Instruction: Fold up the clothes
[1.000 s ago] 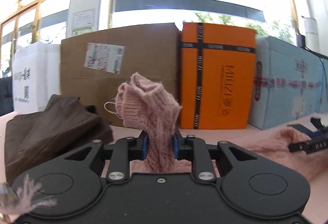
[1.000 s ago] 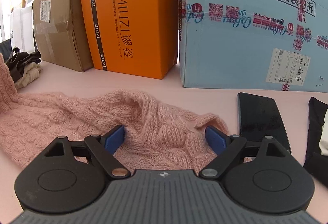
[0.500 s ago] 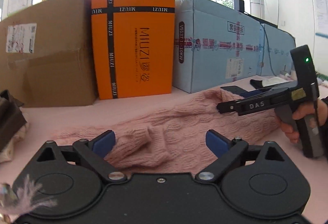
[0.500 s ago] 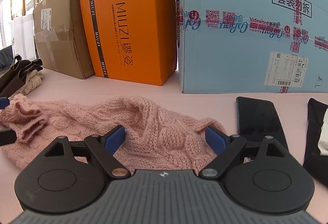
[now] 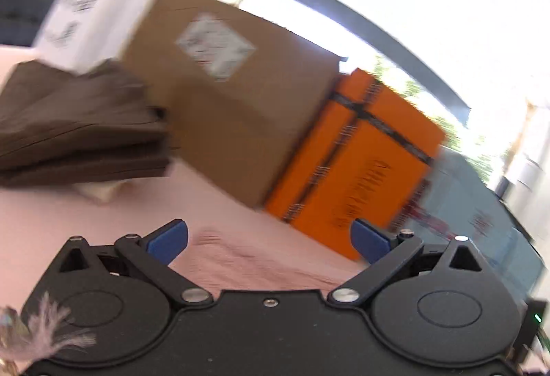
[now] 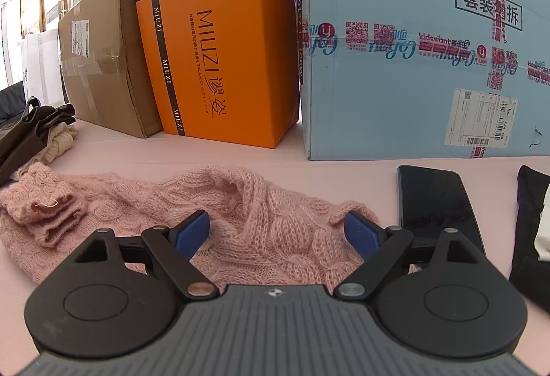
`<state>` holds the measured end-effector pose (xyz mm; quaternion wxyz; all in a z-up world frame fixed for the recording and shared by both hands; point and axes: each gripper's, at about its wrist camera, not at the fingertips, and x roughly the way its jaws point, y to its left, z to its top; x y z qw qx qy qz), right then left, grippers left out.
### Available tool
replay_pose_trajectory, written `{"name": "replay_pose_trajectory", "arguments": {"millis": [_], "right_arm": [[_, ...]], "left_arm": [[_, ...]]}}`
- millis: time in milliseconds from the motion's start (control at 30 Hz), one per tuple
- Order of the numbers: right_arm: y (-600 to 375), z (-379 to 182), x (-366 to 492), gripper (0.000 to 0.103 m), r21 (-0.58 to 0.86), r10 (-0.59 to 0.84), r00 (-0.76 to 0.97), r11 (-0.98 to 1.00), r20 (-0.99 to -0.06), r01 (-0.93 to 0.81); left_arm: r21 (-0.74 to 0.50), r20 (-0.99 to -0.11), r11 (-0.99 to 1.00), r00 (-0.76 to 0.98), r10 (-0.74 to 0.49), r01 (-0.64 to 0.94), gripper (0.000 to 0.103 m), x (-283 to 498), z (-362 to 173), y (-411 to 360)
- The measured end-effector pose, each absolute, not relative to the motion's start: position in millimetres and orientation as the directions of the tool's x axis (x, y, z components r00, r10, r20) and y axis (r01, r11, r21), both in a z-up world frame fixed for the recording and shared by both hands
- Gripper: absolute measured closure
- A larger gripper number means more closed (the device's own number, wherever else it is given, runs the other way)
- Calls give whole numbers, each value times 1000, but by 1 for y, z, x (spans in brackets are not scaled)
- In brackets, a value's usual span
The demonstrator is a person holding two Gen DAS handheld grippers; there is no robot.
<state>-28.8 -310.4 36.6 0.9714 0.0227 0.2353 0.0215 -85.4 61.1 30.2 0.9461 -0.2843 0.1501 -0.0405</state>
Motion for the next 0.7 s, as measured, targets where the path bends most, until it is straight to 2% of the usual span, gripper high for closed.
{"name": "replay_pose_trajectory", "arguments": {"millis": [67,167,367,433,467,567,700], "right_arm": [[-310,37,-29,19,58,57,890,998,-453,-34],[-309,38,-30,19,59,59,892,998,-448,-36],[-308,35,-31,19,65,62,894,997,-444,-36],[-308,36,-31,19,68,64,896,997,-440,-38],[-308,36,-32,19,69,64,897,997,-438,-38],[-309,36,-34,19,72,63,901,997,-428,-35],[-309,37,-34,19,85,77,900,995,-430,-44]], "left_arm": [[-610,-366,777,925,-102,-155,0,-81,16,79],[-707,-395,695,888,-235,-131,0,-72,-6,82],[-589,-422,806,874,-242,-62,4,-55,-5,38],[-569,-433,821,869,-239,-58,30,-54,-5,32],[-569,-437,821,865,-247,-53,52,-55,-5,31],[-568,-428,822,864,-266,-28,63,-63,-2,27],[-476,-346,878,906,-243,53,66,-88,18,18]]}}
